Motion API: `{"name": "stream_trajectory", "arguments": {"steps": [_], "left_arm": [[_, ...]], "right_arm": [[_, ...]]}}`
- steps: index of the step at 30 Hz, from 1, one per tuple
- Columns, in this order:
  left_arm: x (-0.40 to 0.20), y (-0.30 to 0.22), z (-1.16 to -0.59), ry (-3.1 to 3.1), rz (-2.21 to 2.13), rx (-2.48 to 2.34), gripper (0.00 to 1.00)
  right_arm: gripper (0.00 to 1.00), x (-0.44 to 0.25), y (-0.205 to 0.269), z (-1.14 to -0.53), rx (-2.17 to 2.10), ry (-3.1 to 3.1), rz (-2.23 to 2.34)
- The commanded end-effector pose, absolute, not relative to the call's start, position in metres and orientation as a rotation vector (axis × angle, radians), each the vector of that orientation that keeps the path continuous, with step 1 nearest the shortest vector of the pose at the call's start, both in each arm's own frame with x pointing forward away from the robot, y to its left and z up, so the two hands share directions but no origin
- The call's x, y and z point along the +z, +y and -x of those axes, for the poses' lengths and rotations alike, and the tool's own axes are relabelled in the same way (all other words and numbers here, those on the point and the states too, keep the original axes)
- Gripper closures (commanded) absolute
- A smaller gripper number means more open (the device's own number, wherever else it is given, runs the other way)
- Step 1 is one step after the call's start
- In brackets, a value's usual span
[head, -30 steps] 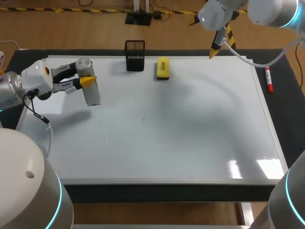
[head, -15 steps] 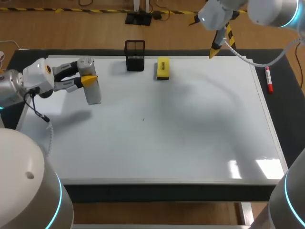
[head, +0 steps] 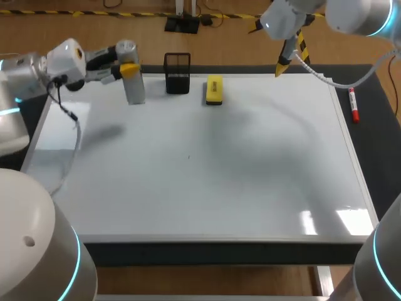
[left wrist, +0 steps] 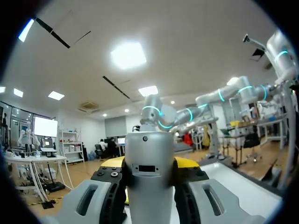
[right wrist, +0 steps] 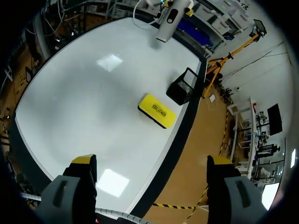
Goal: Pick up the inspection probe, press it on each red-marked spot on the whiteboard one by one, put down the probe, pick up the eraser, and wipe off all the red marks.
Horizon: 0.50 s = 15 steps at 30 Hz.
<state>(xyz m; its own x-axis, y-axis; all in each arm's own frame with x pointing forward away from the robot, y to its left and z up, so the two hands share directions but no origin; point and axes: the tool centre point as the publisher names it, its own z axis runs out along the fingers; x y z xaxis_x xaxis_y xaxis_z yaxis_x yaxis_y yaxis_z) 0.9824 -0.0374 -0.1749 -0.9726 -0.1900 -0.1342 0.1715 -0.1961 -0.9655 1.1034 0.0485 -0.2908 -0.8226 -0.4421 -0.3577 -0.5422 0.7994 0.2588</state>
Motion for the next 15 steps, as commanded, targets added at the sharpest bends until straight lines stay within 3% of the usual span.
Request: {"name": "stream_trajectory", "arguments": {"steps": [1,15], "left_arm": [[-0.162,-0.044,-1.015,1.879,-0.088,-2.287,1.00],[-0.137,-0.071,-1.073,1.878,-0.120,-2.365,1.00]], "right_arm": [[0.00,-0.290,0.048,-1.104,0.507,2.711,0.761],[0.00,-0.290,0.048,-1.104,0.507,2.711,0.761]]}}
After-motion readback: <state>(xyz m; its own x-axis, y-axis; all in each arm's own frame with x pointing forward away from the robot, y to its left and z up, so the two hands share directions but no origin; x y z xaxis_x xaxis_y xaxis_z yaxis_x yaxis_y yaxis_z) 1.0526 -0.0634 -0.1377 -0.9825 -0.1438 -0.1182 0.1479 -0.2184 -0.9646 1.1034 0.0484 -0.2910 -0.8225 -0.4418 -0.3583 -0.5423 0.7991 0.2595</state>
